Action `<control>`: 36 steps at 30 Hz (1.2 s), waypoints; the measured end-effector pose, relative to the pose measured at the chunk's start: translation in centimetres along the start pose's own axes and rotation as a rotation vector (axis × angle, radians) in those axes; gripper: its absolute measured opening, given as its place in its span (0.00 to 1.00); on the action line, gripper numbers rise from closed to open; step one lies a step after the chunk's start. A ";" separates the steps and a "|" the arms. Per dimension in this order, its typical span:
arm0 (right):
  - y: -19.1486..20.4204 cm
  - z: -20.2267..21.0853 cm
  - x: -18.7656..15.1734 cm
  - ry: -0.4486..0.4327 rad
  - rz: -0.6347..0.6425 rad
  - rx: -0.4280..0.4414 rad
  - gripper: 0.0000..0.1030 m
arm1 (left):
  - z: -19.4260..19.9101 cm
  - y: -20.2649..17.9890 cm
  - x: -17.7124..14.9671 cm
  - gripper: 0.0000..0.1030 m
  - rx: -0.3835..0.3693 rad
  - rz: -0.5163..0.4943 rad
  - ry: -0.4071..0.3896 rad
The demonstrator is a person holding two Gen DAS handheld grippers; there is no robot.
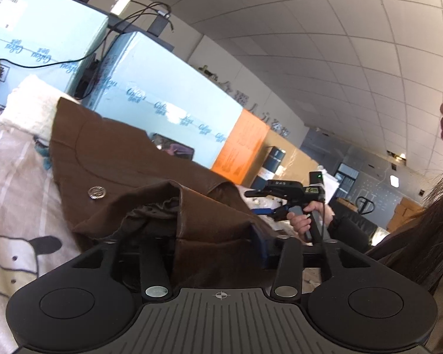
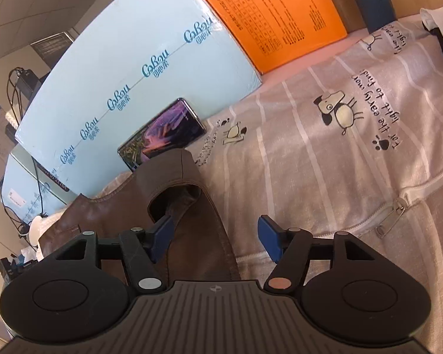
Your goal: Fold clothes
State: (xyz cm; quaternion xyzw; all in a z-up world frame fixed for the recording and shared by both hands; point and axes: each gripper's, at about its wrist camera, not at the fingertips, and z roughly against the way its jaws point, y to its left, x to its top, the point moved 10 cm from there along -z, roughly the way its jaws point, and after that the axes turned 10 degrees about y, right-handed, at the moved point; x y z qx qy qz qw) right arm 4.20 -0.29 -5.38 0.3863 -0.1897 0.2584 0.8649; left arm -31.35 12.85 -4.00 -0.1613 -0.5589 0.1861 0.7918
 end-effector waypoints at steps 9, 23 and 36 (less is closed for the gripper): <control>0.7 -1.9 0.4 0.041 0.135 -0.049 0.68 | 7.2 6.1 2.1 0.90 0.317 0.214 -0.264; 1.9 -6.1 2.3 0.053 0.223 -0.017 0.21 | -5.0 17.2 10.6 0.97 0.560 0.437 -0.059; 1.1 -5.3 3.2 -0.023 0.242 -0.044 0.14 | -8.1 19.1 10.0 0.97 0.474 0.472 -0.050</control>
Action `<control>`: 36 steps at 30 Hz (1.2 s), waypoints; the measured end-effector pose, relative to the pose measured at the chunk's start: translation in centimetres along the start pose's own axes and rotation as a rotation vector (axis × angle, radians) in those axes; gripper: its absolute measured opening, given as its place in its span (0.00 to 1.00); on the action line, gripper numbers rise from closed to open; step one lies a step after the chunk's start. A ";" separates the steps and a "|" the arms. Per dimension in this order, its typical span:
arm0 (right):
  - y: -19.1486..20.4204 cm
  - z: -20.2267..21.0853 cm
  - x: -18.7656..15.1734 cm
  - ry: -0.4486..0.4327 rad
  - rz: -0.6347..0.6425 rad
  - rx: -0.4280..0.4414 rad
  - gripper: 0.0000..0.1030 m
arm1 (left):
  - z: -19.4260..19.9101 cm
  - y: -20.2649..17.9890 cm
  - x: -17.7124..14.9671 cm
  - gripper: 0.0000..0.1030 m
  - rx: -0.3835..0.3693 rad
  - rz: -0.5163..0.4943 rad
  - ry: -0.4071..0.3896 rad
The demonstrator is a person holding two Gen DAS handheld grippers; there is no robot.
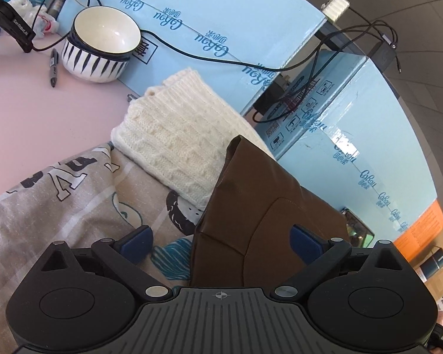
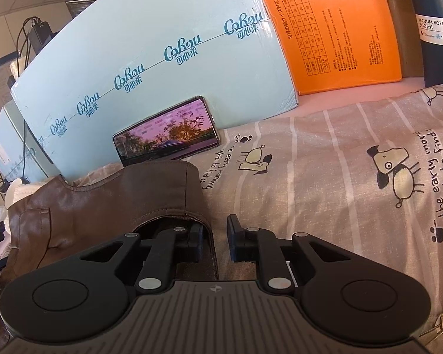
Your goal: Fold clothes
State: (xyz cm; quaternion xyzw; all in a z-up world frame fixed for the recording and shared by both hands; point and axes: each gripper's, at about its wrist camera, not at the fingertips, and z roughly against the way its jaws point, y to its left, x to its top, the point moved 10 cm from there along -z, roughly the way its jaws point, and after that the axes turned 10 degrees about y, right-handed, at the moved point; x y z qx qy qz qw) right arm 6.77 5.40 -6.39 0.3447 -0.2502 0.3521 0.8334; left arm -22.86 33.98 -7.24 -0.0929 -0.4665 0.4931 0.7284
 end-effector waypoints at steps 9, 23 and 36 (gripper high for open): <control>0.7 -1.4 0.0 0.045 0.041 -0.019 0.18 | -0.5 -0.6 -0.2 0.97 -0.005 -0.030 0.002; 0.8 -0.1 0.0 0.017 0.149 -0.076 0.03 | -0.9 -3.4 -2.1 0.30 -0.036 -0.237 0.053; -2.0 5.0 -1.6 -0.023 0.150 -0.158 0.03 | -1.9 -8.4 -4.9 0.30 -0.177 -0.353 0.128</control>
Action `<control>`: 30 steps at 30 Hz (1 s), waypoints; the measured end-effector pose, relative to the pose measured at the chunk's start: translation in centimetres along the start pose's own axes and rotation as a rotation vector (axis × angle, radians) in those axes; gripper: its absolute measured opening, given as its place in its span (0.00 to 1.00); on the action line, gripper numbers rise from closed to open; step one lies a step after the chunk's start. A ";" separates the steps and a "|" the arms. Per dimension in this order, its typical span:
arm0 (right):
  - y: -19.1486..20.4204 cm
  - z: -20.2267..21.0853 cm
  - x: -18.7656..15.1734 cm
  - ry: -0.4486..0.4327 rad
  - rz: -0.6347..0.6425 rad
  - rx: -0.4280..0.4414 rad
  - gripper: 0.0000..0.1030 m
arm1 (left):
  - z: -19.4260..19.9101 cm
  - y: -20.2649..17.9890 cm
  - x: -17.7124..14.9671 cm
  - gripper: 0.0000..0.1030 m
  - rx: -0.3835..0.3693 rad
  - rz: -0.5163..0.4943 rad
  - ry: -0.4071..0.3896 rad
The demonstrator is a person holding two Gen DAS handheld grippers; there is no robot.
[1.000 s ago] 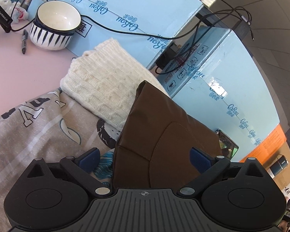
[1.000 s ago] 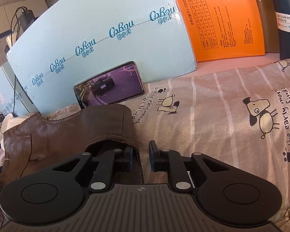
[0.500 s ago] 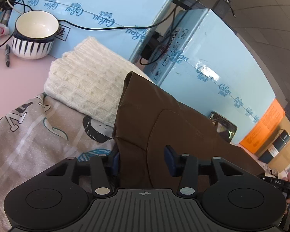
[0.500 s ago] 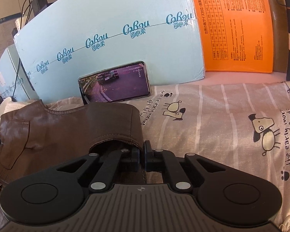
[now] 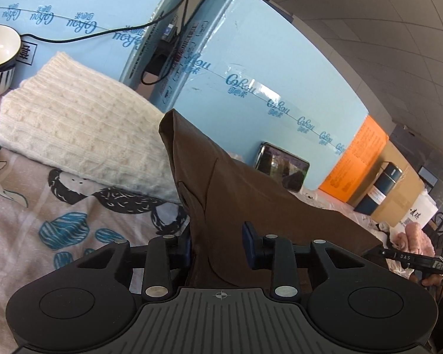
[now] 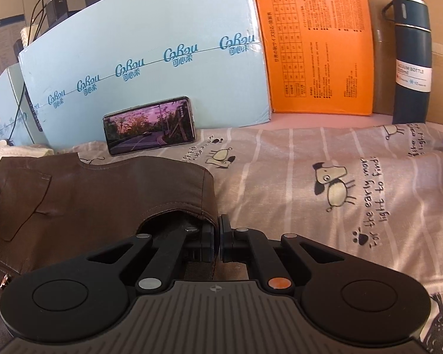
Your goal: Fold clothes
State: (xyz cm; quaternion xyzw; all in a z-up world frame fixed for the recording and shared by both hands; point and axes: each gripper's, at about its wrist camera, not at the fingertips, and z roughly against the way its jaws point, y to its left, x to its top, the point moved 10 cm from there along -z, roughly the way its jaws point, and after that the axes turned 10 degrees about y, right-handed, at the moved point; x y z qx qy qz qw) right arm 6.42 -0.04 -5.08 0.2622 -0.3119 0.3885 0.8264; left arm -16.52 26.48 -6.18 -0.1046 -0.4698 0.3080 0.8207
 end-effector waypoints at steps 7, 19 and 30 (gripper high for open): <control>-2.4 2.5 -0.4 -0.055 -0.013 -0.088 0.03 | -2.0 -3.5 0.1 0.30 -0.036 -0.066 0.039; -6.1 3.0 0.0 -0.108 0.032 -0.265 0.03 | -5.0 -5.1 0.6 0.32 0.124 -0.181 0.067; -6.8 3.3 -0.5 -0.106 0.024 -0.353 0.59 | -2.8 -4.3 1.1 0.77 0.177 -0.171 0.005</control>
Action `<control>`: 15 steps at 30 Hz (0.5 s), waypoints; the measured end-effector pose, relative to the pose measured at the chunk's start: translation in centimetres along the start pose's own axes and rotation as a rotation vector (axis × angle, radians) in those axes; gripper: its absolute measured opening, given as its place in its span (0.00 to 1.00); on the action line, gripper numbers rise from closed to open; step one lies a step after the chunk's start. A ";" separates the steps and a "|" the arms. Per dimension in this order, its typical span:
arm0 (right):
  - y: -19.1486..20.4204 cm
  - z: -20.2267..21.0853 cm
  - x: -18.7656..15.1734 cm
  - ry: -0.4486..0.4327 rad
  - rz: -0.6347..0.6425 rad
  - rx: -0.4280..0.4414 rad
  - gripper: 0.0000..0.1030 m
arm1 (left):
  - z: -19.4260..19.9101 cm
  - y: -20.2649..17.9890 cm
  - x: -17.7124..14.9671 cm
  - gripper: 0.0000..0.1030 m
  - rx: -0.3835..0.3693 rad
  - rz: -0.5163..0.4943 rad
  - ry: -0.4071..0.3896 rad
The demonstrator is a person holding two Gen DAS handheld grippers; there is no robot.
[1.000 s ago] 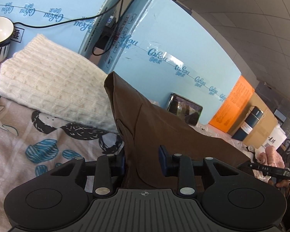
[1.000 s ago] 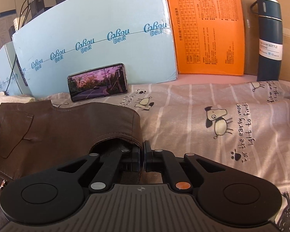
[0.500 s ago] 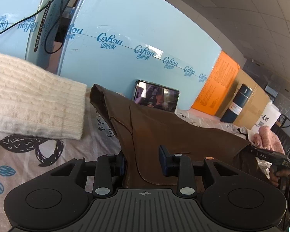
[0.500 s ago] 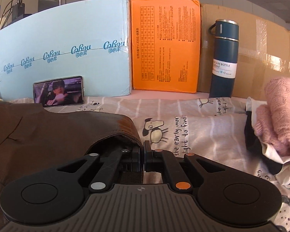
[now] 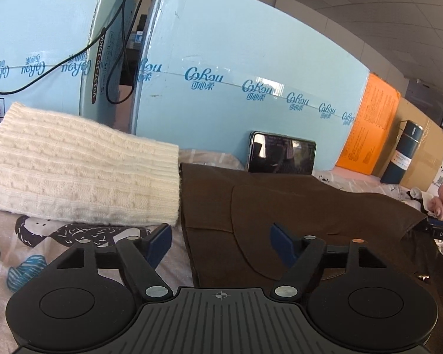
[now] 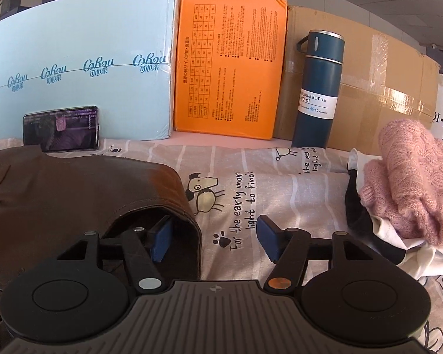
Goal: Fold clothes
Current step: 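Open both grippers and release the spread jacket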
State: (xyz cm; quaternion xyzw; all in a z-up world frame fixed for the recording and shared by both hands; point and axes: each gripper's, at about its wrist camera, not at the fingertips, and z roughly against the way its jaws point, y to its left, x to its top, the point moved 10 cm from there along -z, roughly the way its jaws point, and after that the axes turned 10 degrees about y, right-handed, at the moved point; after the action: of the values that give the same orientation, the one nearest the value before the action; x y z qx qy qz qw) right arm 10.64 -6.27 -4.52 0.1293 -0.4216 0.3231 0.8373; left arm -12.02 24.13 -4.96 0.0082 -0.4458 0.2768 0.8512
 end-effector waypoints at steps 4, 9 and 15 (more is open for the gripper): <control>0.1 0.4 0.1 -0.020 -0.010 0.019 0.62 | 1.1 -0.3 0.1 0.79 -0.007 -0.006 -0.021; -0.2 1.2 0.3 -0.038 -0.051 0.051 0.64 | 2.6 -0.7 -0.6 0.83 -0.017 -0.021 -0.039; -1.4 3.5 0.3 -0.089 -0.124 0.062 0.68 | 4.4 -0.9 -1.8 0.84 -0.028 -0.019 -0.051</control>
State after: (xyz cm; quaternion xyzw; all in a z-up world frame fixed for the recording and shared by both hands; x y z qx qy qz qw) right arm 9.53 -8.93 -2.10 0.1952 -0.4392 0.2775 0.8318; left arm -15.75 21.39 -3.48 0.0075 -0.4710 0.2620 0.8423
